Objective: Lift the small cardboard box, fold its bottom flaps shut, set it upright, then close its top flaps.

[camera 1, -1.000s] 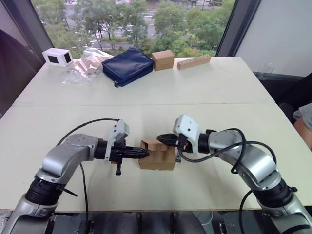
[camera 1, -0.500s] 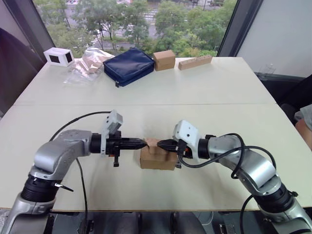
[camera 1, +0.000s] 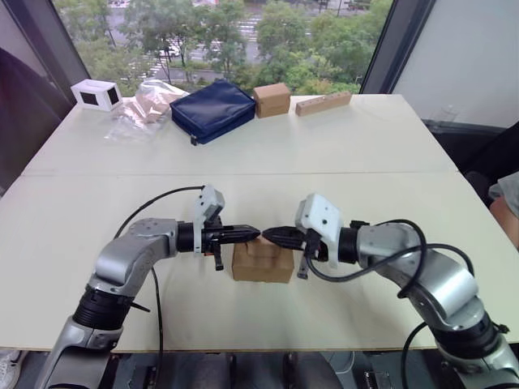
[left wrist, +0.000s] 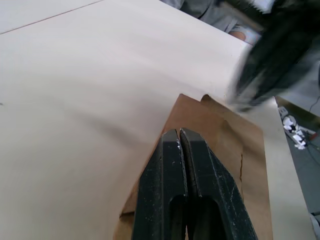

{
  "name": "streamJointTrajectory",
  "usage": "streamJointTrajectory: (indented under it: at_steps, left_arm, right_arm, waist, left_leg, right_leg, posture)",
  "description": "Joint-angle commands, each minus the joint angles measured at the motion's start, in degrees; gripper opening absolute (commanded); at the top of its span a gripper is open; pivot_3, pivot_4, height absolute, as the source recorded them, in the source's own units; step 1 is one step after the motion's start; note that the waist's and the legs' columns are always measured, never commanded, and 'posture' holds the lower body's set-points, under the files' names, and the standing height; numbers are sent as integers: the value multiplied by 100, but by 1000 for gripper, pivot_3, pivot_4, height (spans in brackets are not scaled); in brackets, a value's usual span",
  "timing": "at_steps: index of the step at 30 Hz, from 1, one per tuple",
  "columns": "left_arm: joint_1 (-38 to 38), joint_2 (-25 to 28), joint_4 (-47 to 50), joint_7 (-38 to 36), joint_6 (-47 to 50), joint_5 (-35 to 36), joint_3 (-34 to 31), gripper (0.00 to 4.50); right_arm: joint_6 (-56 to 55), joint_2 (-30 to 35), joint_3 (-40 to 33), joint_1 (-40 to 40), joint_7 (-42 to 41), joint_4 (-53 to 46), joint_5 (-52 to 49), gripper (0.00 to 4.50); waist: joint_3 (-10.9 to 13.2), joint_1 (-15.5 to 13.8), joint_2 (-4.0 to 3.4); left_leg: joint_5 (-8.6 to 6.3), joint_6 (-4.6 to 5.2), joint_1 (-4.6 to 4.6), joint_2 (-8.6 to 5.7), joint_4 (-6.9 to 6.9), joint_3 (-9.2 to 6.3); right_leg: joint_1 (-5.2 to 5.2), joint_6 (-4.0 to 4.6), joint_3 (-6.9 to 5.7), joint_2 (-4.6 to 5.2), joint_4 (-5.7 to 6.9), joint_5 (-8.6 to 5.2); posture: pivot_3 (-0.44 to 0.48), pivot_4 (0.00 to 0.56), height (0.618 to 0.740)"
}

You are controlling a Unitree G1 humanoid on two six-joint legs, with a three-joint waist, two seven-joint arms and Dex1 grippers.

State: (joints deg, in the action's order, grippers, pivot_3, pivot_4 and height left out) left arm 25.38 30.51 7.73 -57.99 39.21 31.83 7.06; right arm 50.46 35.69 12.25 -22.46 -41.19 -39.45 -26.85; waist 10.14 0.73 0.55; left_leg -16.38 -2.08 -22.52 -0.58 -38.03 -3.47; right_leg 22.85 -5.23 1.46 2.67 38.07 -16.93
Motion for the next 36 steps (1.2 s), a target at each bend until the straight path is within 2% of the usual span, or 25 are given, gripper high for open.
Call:
streamJointTrajectory:
  at_steps: [1, 13, 27, 36]
  left_arm:
    - [-33, 24, 97, -12, -99, 25, -116, 31]
    - [-30, -99, 107, 174, 66, 214, -262, 31]
    - [-59, -78, 122, 136, 41, 202, -199, 31]
    - [-112, -38, 280, 151, 78, 222, -195, 31]
  right_arm:
    - [75, 127, 27, 111, -28, -300, -122, 0]
    - [-59, 403, 807, -150, -36, -89, 500, 0]
    - [-124, 229, 783, -162, 152, 415, 801, 0]
    - [-101, 193, 748, -72, 170, 362, 824, 0]
  waist:
    - [0, -2, 0]
    - [0, 4, 0]
    - [0, 3, 0]
    - [0, 2, 0]
  left_leg:
    - [0, 0, 0, -1, 0, 1]
    - [0, 0, 1, -1, -1, 0]
    - [0, 0, 1, 0, -1, 0]
    - [0, 0, 1, -1, -1, 0]
  right_leg:
    - [0, 0, 0, 1, 0, 0]
    - [0, 0, -1, -1, 0, 0]
    - [0, 0, 0, -1, 0, 0]
    - [-1, 0, -1, 0, 0, 0]
  posture:
    - [0, 150, 740]
    - [0, 150, 740]
    - [0, 150, 740]
    - [0, 150, 740]
